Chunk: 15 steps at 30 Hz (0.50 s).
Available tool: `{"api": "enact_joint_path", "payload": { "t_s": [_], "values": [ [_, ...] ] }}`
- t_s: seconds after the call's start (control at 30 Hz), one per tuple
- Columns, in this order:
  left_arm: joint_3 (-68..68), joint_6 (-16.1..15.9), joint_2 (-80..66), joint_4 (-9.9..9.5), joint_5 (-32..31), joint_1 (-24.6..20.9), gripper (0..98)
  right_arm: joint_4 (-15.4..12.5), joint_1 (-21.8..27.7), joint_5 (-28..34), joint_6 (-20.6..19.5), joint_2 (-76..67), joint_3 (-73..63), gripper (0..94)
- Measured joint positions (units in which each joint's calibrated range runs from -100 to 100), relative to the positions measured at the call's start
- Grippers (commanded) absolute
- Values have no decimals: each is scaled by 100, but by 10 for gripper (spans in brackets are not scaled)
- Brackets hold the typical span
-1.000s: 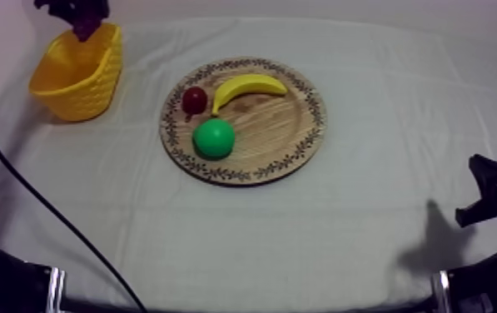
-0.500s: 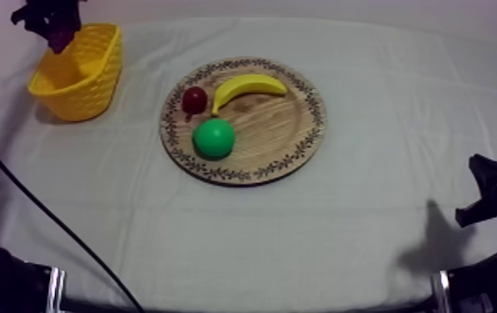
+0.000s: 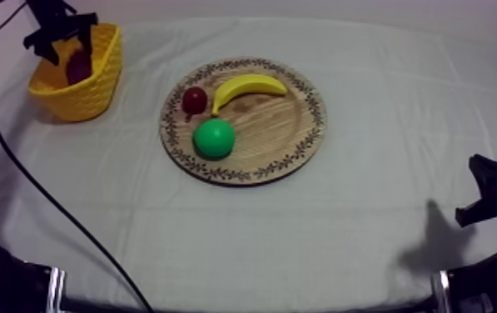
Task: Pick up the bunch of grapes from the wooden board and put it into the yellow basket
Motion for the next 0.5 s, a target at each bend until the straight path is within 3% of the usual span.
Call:
{"api": "enact_joint_path", "payload": {
  "t_s": [0.27,0.5],
  "values": [
    [327,30,-150,128,-315,-60,951,0,0,0,36,0,0,3],
    [1156,83,-1043,227,-901,-91,882,0,0,0,31,0,0,3]
  ]
}}
